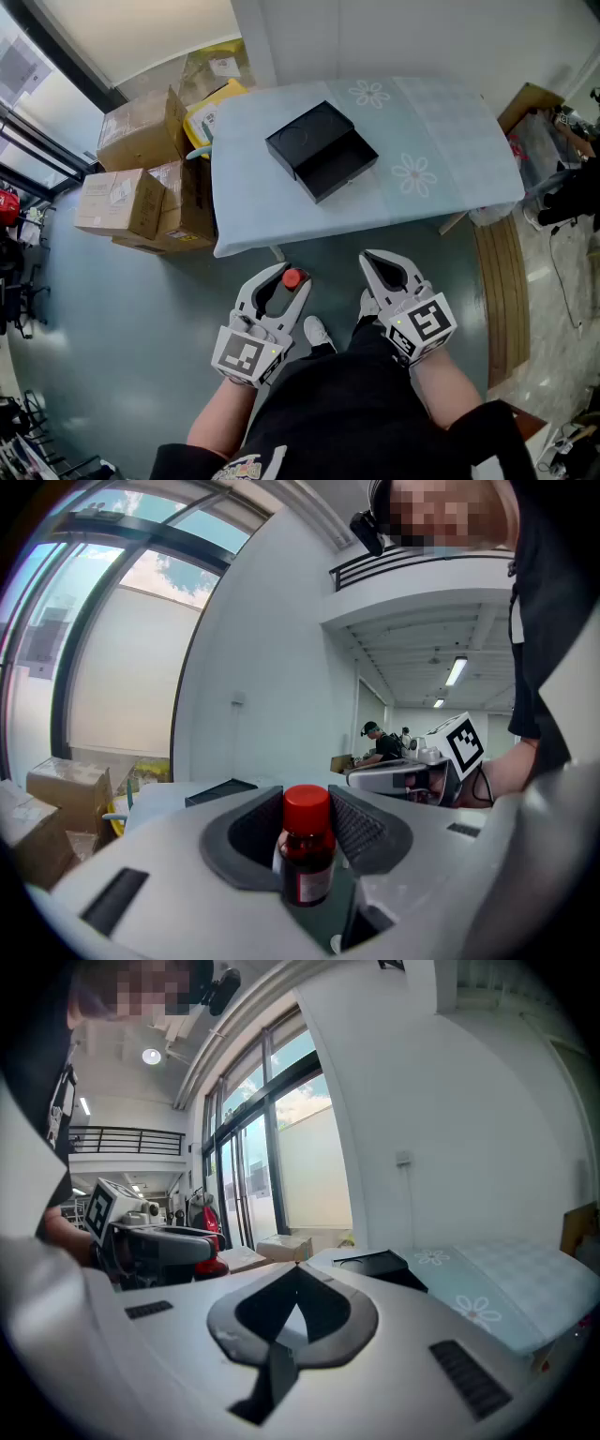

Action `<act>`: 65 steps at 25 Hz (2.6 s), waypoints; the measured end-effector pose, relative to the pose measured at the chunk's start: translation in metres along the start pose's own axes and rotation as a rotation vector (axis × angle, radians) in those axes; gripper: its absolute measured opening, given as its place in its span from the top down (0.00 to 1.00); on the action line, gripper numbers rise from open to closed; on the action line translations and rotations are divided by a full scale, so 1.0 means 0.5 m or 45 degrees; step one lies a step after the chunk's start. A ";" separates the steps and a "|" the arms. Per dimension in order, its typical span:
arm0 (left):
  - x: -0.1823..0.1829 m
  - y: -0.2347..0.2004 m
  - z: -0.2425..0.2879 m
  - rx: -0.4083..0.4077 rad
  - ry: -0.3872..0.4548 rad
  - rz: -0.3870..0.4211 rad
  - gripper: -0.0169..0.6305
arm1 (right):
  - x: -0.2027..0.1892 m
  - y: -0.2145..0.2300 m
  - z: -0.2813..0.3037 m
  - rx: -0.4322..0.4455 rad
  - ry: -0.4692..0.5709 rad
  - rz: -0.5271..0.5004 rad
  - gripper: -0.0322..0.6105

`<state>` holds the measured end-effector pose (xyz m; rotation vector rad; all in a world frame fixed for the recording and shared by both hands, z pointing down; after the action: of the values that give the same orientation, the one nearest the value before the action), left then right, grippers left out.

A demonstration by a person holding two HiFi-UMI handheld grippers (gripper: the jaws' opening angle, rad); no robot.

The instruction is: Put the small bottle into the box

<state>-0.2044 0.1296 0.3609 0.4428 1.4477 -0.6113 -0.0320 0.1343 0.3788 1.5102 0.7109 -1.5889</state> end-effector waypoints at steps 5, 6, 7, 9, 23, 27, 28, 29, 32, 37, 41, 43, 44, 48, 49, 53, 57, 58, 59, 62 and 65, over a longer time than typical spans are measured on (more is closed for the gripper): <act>0.004 0.003 0.003 0.004 0.009 -0.002 0.73 | 0.006 0.005 -0.006 -0.003 0.011 -0.005 0.94; 0.004 0.003 0.004 0.005 0.009 -0.005 0.73 | 0.007 0.006 -0.006 -0.002 0.017 -0.007 0.94; 0.003 0.003 0.005 0.006 0.010 -0.007 0.73 | 0.007 0.007 -0.007 -0.001 0.021 -0.009 0.94; 0.002 0.004 0.007 0.010 0.012 -0.009 0.73 | 0.006 0.008 -0.009 0.000 0.025 -0.015 0.94; 0.018 -0.003 0.054 0.028 0.014 0.011 0.73 | 0.039 0.055 0.015 0.031 0.043 -0.063 0.94; 0.027 -0.007 0.087 0.047 0.010 0.021 0.73 | 0.055 0.092 0.030 0.055 0.046 -0.064 0.94; 0.030 -0.009 0.097 0.056 0.009 0.022 0.73 | 0.059 0.103 0.035 0.064 0.044 -0.064 0.94; 0.034 -0.010 0.108 0.066 0.010 0.021 0.73 | 0.063 0.115 0.039 0.072 0.041 -0.064 0.94; 0.041 -0.013 0.141 0.097 0.013 0.016 0.73 | 0.072 0.151 0.054 0.101 0.034 -0.060 0.94; 0.042 -0.015 0.198 0.151 0.006 0.009 0.73 | 0.081 0.210 0.079 0.160 0.024 -0.059 0.94; 0.043 -0.021 0.246 0.195 -0.005 0.007 0.73 | 0.089 0.258 0.100 0.204 0.018 -0.057 0.94; 0.042 -0.023 0.270 0.224 -0.015 0.005 0.73 | 0.089 0.283 0.109 0.227 0.017 -0.054 0.94; 0.039 -0.022 0.281 0.236 -0.019 0.001 0.73 | 0.088 0.295 0.111 0.238 0.016 -0.050 0.94; 0.033 -0.024 0.324 0.286 -0.023 -0.003 0.73 | 0.089 0.341 0.126 0.281 0.009 -0.041 0.94; 0.032 -0.026 0.335 0.307 -0.029 -0.007 0.73 | 0.089 0.354 0.130 0.293 0.006 -0.042 0.94; 0.024 -0.024 0.377 0.359 -0.040 -0.024 0.73 | 0.086 0.399 0.145 0.339 -0.004 -0.032 0.94; 0.021 -0.022 0.413 0.418 -0.072 -0.031 0.73 | 0.083 0.435 0.156 0.394 -0.029 -0.026 0.94; 0.019 -0.025 0.423 0.427 -0.058 -0.020 0.73 | 0.083 0.446 0.161 0.404 -0.028 -0.024 0.94; 0.016 -0.029 0.434 0.433 -0.036 -0.005 0.73 | 0.081 0.455 0.167 0.414 -0.028 -0.019 0.94; 0.008 -0.040 0.454 0.469 -0.010 0.016 0.73 | 0.074 0.470 0.179 0.448 -0.035 -0.009 0.94; 0.002 -0.048 0.469 0.507 -0.018 0.012 0.73 | 0.073 0.476 0.186 0.479 -0.039 -0.012 0.94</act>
<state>-0.0374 -0.0353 0.3822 0.7538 1.3093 -0.8977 0.1232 -0.0721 0.3859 1.7435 0.4157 -1.8225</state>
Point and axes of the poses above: the fingertips, and each gripper's own axes: z forward along the fingers, y to its right, x out of its top, the point moved 5 cm from there along -z, backward along the fingers, and after that the axes turned 5 degrees about y, right-handed, at the moved point
